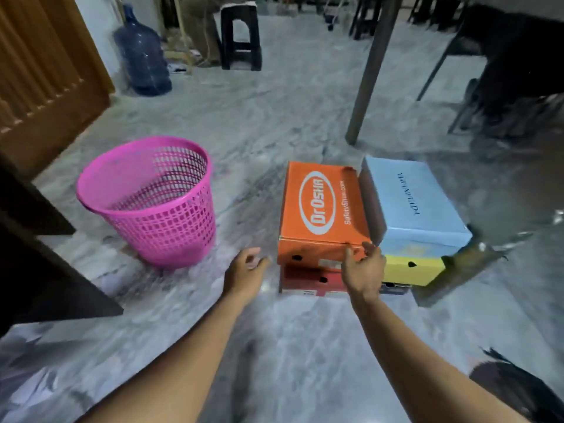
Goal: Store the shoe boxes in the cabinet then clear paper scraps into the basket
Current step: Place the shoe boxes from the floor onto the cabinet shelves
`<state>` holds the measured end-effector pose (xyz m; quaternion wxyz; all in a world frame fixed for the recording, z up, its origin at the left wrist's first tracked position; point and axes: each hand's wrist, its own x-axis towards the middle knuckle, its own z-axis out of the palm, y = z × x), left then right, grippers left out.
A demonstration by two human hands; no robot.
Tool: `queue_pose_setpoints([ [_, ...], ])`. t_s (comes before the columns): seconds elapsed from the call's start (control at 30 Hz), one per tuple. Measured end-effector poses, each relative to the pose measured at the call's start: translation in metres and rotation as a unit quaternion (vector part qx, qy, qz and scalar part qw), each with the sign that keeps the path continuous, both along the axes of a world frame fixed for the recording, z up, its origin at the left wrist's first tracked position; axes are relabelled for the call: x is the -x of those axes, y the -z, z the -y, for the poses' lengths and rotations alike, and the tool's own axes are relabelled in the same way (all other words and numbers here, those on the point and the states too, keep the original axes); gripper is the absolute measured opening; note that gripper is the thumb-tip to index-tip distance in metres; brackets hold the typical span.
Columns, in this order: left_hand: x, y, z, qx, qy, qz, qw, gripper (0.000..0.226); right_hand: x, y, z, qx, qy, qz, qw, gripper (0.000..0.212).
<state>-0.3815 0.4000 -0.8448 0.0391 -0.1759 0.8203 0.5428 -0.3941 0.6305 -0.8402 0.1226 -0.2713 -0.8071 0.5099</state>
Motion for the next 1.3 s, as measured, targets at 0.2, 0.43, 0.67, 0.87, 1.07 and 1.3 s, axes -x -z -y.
queue_pose_setpoints([
  [0.2,0.085,0.018,-0.055,-0.028,0.012,0.030,0.999,0.067,0.029,0.033,-0.036,-0.003,0.016,0.041,0.999,0.056],
  [0.43,0.093,0.039,-0.041,-0.008,-0.006,0.008,1.000,0.067,0.019,0.048,-0.015,-0.014,0.021,0.025,0.999,0.034],
  [0.67,0.076,0.043,-0.006,0.030,-0.106,-0.019,0.994,0.095,-0.008,0.052,0.028,0.024,-0.083,0.044,0.995,0.039],
  [0.87,0.032,0.051,-0.032,-0.200,-0.195,0.141,0.950,0.087,-0.013,0.065,0.080,0.063,-0.256,0.061,0.963,0.042],
  [1.07,0.019,0.063,-0.037,-0.421,-0.156,0.163,0.879,0.087,-0.008,0.068,0.069,0.124,-0.201,0.094,0.967,0.025],
  [1.3,-0.007,0.065,0.001,-0.445,-0.210,0.145,0.858,0.040,0.018,0.044,0.013,0.277,-0.015,0.039,0.960,0.062],
])
